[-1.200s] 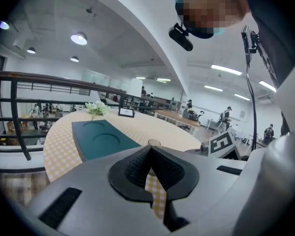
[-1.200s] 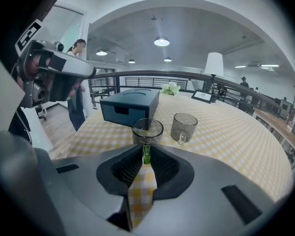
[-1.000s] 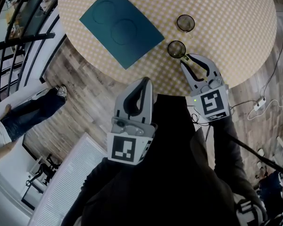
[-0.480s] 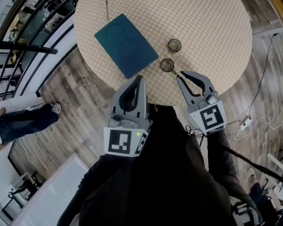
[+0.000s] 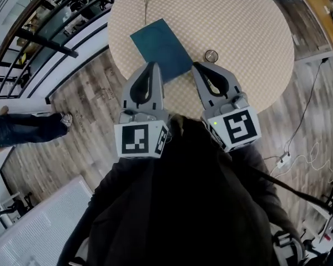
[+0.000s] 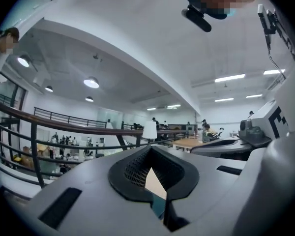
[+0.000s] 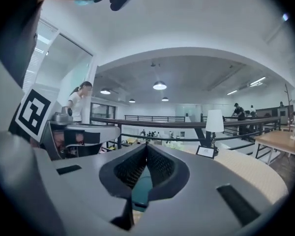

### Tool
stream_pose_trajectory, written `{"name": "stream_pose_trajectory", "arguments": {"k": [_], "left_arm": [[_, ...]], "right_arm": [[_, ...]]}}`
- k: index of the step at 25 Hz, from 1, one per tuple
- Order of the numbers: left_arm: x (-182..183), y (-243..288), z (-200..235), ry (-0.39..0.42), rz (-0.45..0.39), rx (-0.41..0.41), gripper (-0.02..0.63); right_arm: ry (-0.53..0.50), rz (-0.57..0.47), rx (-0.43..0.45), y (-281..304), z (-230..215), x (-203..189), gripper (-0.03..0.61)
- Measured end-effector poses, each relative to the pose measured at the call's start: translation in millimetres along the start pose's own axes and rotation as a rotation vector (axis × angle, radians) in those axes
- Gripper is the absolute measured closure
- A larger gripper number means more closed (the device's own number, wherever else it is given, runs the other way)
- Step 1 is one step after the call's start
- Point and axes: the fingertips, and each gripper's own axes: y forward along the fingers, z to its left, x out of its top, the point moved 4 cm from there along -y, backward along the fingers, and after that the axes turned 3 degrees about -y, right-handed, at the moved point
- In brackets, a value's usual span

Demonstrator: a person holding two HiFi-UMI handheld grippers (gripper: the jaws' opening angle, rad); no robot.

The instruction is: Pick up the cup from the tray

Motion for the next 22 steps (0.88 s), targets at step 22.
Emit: {"name": "stream_pose_trajectory", "arguments": {"k": [22], "left_arm": [[17, -13, 16, 0.038, -0.062, 0.048, 0.609]], "right_arm": [[-0.022, -0.048, 0.055, 31, 15, 19, 0.571]]}}
